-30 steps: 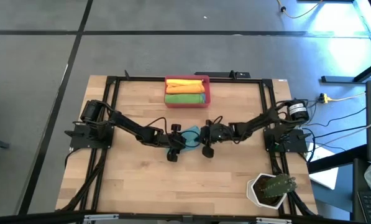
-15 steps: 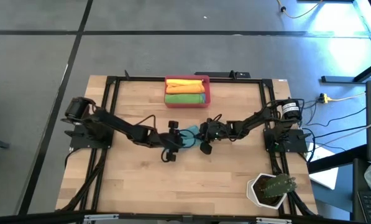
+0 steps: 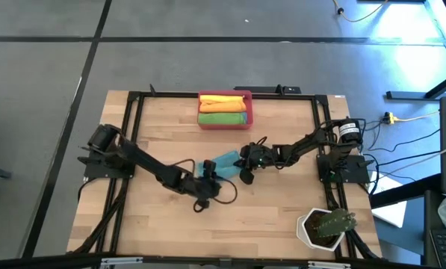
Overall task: Roll microfiber towels into tight, uniform cylinder then place into a basket
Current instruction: Roll the blue microfiber towel
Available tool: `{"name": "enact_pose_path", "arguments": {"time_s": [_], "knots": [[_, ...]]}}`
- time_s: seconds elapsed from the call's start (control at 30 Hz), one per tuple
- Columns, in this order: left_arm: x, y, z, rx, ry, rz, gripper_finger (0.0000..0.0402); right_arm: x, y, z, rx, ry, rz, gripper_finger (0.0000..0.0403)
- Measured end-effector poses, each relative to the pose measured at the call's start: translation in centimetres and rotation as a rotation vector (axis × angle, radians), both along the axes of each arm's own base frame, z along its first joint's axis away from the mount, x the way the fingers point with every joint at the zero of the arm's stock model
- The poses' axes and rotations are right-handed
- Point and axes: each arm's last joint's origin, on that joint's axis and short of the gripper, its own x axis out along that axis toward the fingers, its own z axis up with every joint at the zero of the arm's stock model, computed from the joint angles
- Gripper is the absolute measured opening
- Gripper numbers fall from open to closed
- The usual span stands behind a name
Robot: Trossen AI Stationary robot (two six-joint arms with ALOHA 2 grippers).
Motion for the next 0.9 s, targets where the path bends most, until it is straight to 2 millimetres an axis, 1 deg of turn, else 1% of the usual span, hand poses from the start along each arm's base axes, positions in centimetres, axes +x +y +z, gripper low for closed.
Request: {"name": "enact_pose_path", "arguments": {"time_s": [0.13, 0.2, 0.3, 0.47, 0.57, 0.63, 0.73, 0.9], "knots": [[1.3, -0.3, -1.0, 0.055, 0.070, 0.067, 0.0177, 0.0, 0.0, 0.0, 0.009, 0.000, 0.004, 0.0006], [1.9, -0.3, -1.3, 0.073, 0.108, 0.105, 0.0189, 0.0, 0.0, 0.0, 0.014, 0.001, 0.007, 0.0008], [2.6, -0.1, -1.3, 0.056, 0.143, 0.162, 0.0214, 0.0, 0.0, -0.1, 0.019, 0.005, 0.011, 0.0012], [2.8, -0.1, -1.5, 0.071, 0.162, 0.189, 0.0254, -0.1, 0.0, -0.1, 0.028, 0.007, 0.021, 0.0013], [2.6, 0.2, -1.6, 0.084, 0.183, 0.198, 0.0262, -0.1, 0.0, -0.1, 0.040, 0.009, 0.019, 0.0013], [2.5, 0.6, -1.7, 0.095, 0.204, 0.216, 0.0259, -0.1, 0.0, -0.1, 0.049, 0.008, 0.017, 0.0013], [2.4, 1.1, -1.8, 0.096, 0.222, 0.240, 0.0241, -0.1, 0.0, -0.1, 0.051, 0.008, 0.017, 0.0013], [2.5, 1.6, -2.1, 0.090, 0.242, 0.249, 0.0185, -0.1, 0.1, -0.1, 0.051, 0.007, 0.018, 0.0014]]}}
